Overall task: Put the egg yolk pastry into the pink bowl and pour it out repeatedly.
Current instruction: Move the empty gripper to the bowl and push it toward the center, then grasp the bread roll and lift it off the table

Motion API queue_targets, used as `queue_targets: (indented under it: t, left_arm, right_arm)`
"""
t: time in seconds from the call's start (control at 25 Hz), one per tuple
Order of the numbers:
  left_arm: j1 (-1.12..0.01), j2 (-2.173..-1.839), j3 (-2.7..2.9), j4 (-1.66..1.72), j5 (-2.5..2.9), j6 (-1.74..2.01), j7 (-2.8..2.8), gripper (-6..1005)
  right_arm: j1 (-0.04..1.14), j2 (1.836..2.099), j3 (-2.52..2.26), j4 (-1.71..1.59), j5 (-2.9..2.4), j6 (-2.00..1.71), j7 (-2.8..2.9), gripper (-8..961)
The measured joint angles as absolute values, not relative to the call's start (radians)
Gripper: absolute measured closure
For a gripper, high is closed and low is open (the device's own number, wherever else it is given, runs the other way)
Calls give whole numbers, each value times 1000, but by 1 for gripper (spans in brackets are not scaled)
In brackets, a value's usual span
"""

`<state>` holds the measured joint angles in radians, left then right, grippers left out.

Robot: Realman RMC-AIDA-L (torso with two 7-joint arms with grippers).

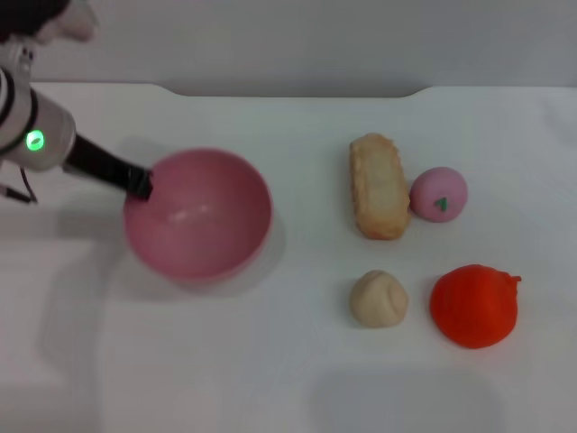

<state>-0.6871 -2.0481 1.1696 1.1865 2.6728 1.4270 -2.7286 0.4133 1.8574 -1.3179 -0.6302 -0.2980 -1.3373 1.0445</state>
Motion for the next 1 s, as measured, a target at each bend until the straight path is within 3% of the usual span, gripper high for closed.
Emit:
queue_targets:
  t: [0.08, 0.24, 0.32, 0.4, 0.64, 0.68, 0.8, 0.88, 0.92, 0.96, 1.0]
  left_arm:
    - [-707, -2046, 1144, 1185, 2675, 1425, -2709, 957]
    - [-736, -2046, 1117, 1176, 2676, 1416, -2675, 957]
    - [-746, -2046, 1116, 1175, 2675, 1409, -2669, 957]
    - [-753, -2045, 1110, 1181, 2675, 1405, -2664, 957]
    - [-773, -2019, 1067, 1185, 2674, 1404, -2660, 957]
    - [-774, -2015, 1058, 1185, 2674, 1404, -2660, 957]
    - [-779, -2009, 1042, 1188, 2671, 1404, -2656, 957]
    - [-780, -2011, 1039, 1195, 2669, 1404, -2651, 957]
    - [-780, -2012, 1039, 1198, 2669, 1404, -2649, 957]
    - [-781, -2014, 1039, 1201, 2670, 1404, -2644, 957]
    - [-782, -2016, 1039, 1202, 2671, 1403, -2641, 957]
  right_arm:
    - [443, 1807, -1238, -717, -531, -1351, 1288, 230]
    - [566, 1760, -987, -956, -1154, -1519, 1831, 230]
    - [689, 1752, -909, -1080, -1530, -1700, 2071, 230]
    - [729, 1753, -908, -1117, -1622, -1747, 2118, 229]
    - [933, 1771, -1042, -1218, -2070, -1931, 2292, 229]
    - [963, 1781, -1076, -1212, -2132, -1950, 2298, 229]
    - [1020, 1848, -1182, -1195, -2302, -1964, 2286, 228]
    - [1030, 1933, -1234, -1188, -2446, -1942, 2245, 228]
    - [1025, 2019, -1244, -1184, -2600, -1890, 2195, 228]
    - [1016, 2054, -1257, -1179, -2657, -1851, 2181, 228]
    - [1016, 2054, -1257, -1179, -2657, -1851, 2181, 228]
